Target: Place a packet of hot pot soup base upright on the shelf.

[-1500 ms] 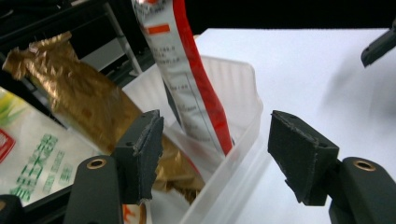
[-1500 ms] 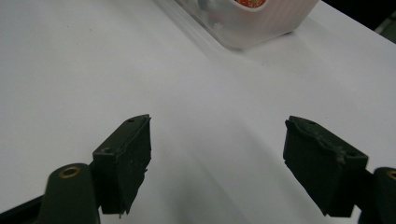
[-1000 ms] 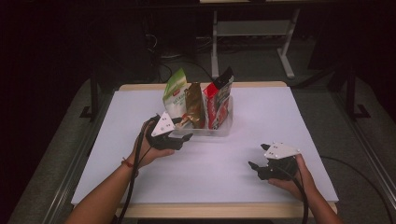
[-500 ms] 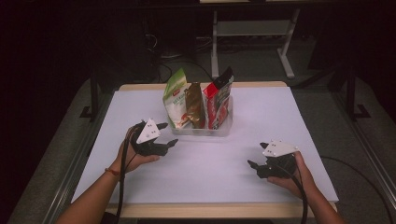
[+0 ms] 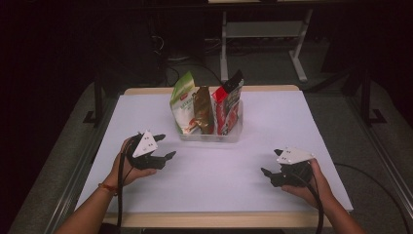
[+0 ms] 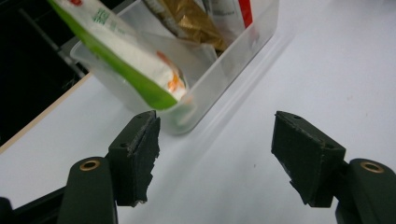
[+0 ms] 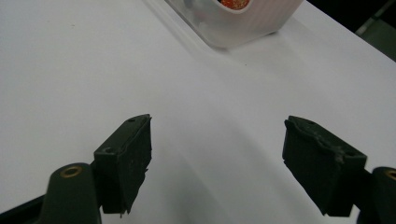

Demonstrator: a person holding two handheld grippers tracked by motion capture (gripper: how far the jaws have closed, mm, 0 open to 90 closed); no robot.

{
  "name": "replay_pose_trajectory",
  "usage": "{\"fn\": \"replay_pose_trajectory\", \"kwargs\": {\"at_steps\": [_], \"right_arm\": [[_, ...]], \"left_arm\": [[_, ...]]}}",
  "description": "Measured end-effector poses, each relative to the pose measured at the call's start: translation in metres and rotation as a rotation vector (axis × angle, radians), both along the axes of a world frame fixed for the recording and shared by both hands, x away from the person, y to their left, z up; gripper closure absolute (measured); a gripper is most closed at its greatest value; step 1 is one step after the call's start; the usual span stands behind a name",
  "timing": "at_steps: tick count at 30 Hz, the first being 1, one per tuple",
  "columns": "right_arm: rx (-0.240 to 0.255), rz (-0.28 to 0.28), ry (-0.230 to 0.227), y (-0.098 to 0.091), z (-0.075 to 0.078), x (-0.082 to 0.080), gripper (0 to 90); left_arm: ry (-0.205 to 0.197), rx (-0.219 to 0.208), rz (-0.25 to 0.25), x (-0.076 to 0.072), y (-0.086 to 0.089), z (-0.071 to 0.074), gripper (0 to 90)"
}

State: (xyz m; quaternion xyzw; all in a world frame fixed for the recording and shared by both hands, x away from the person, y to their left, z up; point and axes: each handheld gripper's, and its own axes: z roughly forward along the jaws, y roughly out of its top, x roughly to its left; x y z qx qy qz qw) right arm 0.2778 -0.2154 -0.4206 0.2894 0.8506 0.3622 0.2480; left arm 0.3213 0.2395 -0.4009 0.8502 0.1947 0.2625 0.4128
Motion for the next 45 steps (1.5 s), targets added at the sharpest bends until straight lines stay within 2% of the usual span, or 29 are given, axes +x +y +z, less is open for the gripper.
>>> {"fn": "replay_pose_trajectory", "kwargs": {"at_steps": [8, 11, 13, 15, 26, 30, 38, 45], "right_arm": [[0.016, -0.017, -0.018, -0.012, -0.001, -0.006, 22.8], [0.010, -0.019, -0.023, -0.016, -0.003, -0.010, 22.4], [0.007, -0.023, -0.025, -0.019, -0.004, -0.012, 22.4], [0.013, -0.030, -0.026, -0.022, -0.004, -0.014, 22.0], [0.038, -0.073, -0.034, -0.043, -0.012, -0.024, 21.6], [0.059, -0.095, -0.042, -0.051, -0.014, -0.028, 21.5], [0.093, -0.141, -0.054, -0.065, -0.022, -0.037, 21.6], [0.134, -0.185, -0.061, -0.078, -0.026, -0.046, 21.4]], "left_arm": [[0.011, 0.003, 0.033, -0.010, 0.019, -0.005, 30.4], [0.014, -0.007, 0.044, -0.012, 0.027, -0.007, 29.8], [0.031, -0.017, 0.048, -0.014, 0.032, -0.008, 29.2], [0.030, -0.007, 0.054, -0.016, 0.038, -0.009, 29.2], [0.039, -0.057, 0.109, -0.029, 0.071, -0.018, 29.2], [0.044, -0.102, 0.133, -0.034, 0.083, -0.020, 29.2], [0.051, -0.127, 0.177, -0.043, 0.104, -0.028, 28.9], [0.064, -0.171, 0.211, -0.052, 0.124, -0.032, 27.9]]}}
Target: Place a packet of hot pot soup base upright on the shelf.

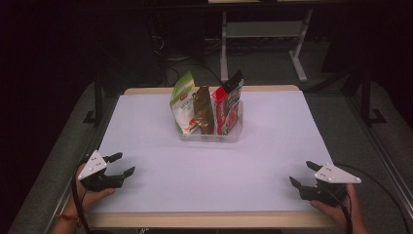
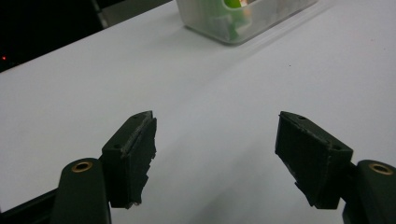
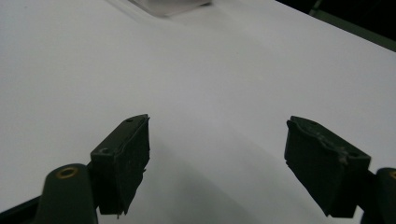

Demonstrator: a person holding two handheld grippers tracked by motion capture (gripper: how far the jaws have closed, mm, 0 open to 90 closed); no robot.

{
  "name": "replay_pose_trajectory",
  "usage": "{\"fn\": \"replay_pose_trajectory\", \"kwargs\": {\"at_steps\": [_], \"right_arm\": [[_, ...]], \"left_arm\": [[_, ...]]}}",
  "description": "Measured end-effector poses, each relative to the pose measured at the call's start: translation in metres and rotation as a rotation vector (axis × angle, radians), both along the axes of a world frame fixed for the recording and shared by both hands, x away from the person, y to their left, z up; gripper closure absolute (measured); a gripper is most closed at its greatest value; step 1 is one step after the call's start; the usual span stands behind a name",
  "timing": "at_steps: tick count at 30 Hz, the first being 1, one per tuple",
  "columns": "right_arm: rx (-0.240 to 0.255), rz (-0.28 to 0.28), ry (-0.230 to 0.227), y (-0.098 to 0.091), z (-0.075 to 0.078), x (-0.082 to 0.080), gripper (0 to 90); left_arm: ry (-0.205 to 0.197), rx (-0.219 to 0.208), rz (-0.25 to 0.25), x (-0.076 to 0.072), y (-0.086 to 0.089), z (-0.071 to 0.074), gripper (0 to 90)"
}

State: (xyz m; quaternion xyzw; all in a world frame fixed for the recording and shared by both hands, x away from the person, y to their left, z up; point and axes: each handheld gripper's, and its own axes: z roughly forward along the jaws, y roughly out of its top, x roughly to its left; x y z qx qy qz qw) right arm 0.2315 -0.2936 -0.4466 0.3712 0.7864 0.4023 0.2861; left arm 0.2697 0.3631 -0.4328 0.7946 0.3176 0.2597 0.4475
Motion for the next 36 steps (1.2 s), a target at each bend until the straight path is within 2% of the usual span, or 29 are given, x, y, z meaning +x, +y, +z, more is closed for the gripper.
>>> {"fn": "replay_pose_trajectory", "kwargs": {"at_steps": [4, 9, 12, 14, 19, 27, 36], "right_arm": [[0.033, -0.034, -0.004, -0.008, -0.003, -0.004, 21.2], [0.049, -0.070, -0.009, -0.015, -0.004, -0.010, 20.6], [0.088, -0.100, -0.017, -0.021, -0.005, -0.014, 20.2], [0.087, -0.122, -0.018, -0.023, -0.006, -0.016, 19.8], [0.121, -0.144, -0.031, -0.025, -0.009, -0.022, 19.7], [0.123, -0.136, -0.030, -0.020, -0.011, -0.019, 19.7], [0.113, -0.122, -0.032, -0.013, -0.008, -0.017, 19.7]], "left_arm": [[-0.005, -0.038, 0.025, -0.007, 0.011, -0.002, 27.6], [-0.003, -0.069, 0.064, -0.013, 0.025, -0.003, 27.3], [-0.006, -0.084, 0.080, -0.016, 0.032, -0.003, 26.8], [-0.010, -0.110, 0.098, -0.018, 0.036, -0.003, 26.6], [-0.009, -0.170, 0.127, -0.019, 0.043, -0.007, 25.9], [-0.034, -0.173, 0.133, -0.023, 0.040, -0.002, 25.6], [-0.032, -0.172, 0.128, -0.025, 0.035, -0.004, 25.5]]}}
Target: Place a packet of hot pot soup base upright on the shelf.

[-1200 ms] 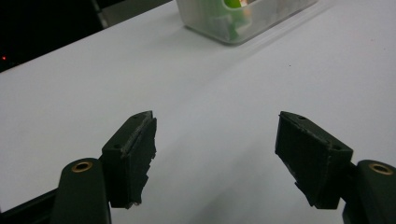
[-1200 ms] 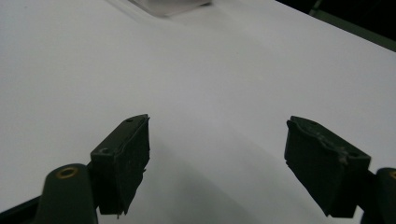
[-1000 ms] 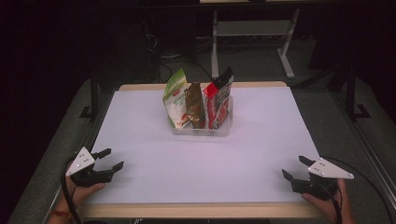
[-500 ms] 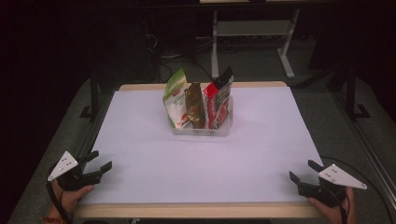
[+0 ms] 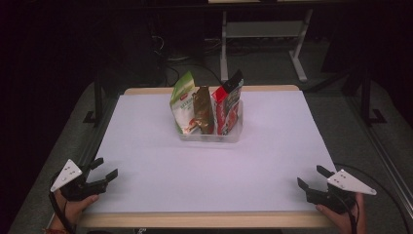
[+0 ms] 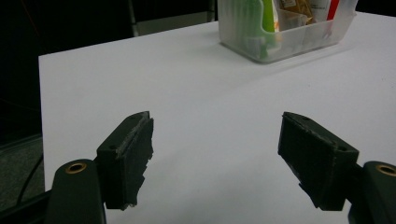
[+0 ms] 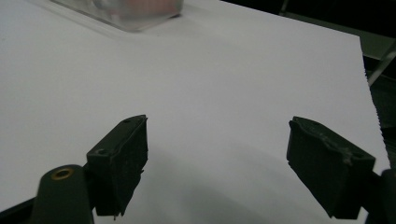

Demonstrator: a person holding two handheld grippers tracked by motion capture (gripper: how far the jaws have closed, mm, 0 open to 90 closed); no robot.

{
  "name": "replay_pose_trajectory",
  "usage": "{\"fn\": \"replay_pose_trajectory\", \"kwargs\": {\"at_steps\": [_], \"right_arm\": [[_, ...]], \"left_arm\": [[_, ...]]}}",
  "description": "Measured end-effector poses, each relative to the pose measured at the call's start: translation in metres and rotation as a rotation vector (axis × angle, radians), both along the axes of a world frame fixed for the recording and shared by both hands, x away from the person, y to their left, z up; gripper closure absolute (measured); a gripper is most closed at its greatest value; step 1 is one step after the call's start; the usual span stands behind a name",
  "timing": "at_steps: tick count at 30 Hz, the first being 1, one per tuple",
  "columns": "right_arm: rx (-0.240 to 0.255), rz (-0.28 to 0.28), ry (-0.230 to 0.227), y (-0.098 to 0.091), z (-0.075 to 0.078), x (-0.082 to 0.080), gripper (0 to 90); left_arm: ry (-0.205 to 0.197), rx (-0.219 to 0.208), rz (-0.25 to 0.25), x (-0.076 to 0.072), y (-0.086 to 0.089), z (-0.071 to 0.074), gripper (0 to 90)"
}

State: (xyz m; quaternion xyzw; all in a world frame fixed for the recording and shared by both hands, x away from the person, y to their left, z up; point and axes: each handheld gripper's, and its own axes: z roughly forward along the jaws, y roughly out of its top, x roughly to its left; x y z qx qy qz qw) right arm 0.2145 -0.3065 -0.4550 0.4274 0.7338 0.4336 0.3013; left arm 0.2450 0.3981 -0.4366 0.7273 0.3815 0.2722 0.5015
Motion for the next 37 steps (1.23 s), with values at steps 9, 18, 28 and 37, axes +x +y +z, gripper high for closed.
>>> {"fn": "replay_pose_trajectory", "kwargs": {"at_steps": [9, 18, 28, 37], "right_arm": [[-0.025, 0.031, 0.000, 0.007, 0.001, -0.001, 19.7], [-0.039, 0.056, 0.015, 0.011, 0.000, 0.000, 19.7], [-0.056, 0.075, 0.030, 0.015, -0.002, 0.000, 19.5], [-0.057, 0.082, 0.033, 0.016, -0.003, 0.000, 19.5]], "left_arm": [[-0.006, 0.003, -0.013, 0.000, -0.005, 0.003, 25.5], [0.004, 0.015, -0.022, 0.001, -0.010, 0.002, 25.4], [0.009, 0.026, -0.027, 0.001, -0.013, 0.001, 25.4], [0.009, 0.038, -0.027, 0.002, -0.016, 0.002, 25.5]]}}
